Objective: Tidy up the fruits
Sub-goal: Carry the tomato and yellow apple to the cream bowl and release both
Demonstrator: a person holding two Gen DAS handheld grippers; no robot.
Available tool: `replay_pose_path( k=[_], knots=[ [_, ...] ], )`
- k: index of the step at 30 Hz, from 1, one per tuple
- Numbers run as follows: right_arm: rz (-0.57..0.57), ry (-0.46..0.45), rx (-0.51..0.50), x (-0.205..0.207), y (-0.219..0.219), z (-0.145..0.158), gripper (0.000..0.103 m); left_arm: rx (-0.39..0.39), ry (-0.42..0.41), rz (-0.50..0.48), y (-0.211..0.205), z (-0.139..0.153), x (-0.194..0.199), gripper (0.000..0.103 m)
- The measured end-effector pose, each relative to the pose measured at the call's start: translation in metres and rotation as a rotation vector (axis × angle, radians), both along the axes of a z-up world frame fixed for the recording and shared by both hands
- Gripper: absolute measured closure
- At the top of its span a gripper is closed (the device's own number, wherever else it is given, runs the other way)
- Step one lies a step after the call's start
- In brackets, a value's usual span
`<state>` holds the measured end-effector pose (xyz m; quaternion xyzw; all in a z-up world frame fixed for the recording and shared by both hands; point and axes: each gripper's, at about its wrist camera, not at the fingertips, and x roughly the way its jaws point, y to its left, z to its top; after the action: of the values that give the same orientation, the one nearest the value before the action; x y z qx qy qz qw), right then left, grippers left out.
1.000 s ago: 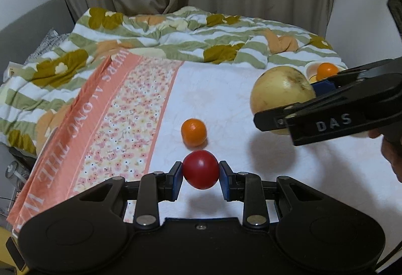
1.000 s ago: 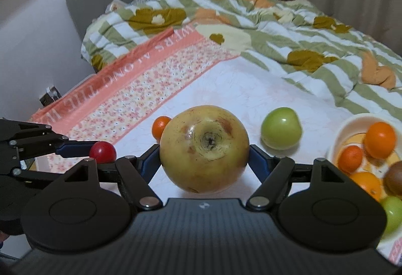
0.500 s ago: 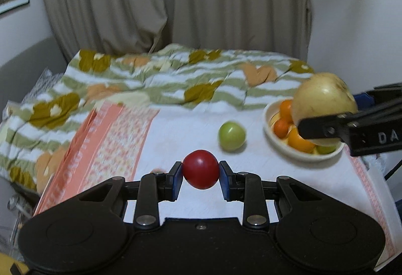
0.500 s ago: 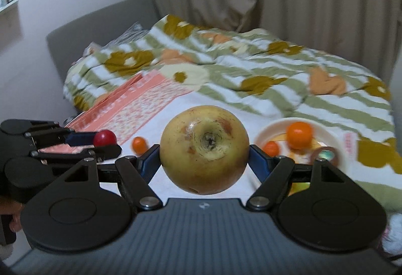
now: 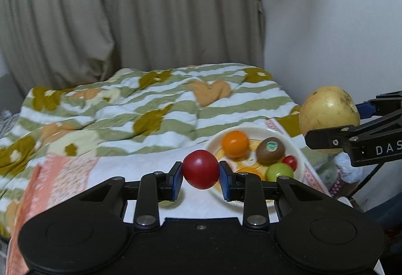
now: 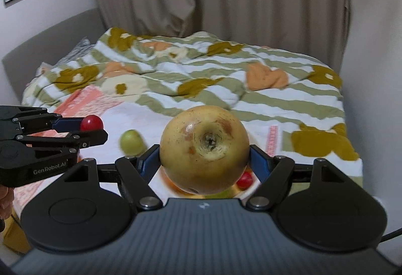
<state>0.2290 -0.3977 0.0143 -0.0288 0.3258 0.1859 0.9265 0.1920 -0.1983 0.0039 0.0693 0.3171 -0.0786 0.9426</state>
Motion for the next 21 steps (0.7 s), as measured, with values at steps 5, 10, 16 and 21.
replay_pose_path(
  k=[5, 10, 16, 21],
  knots=[
    [-0.047, 0.014, -0.005, 0.026, -0.015, -0.006, 0.013, 0.014, 0.035, -0.071, -0.023, -0.013, 0.033, 0.069],
    [-0.085, 0.044, -0.004, 0.051, -0.022, -0.018, 0.013, 0.032, 0.086, -0.14, -0.041, -0.034, 0.073, 0.069],
    [-0.122, 0.096, -0.01, 0.076, -0.028, -0.035, 0.013, 0.053, 0.167, -0.216, -0.057, -0.063, 0.112, 0.069],
    [-0.146, 0.129, -0.008, 0.087, -0.033, -0.047, 0.013, 0.063, 0.215, -0.246, -0.064, -0.083, 0.131, 0.068]
  ],
)
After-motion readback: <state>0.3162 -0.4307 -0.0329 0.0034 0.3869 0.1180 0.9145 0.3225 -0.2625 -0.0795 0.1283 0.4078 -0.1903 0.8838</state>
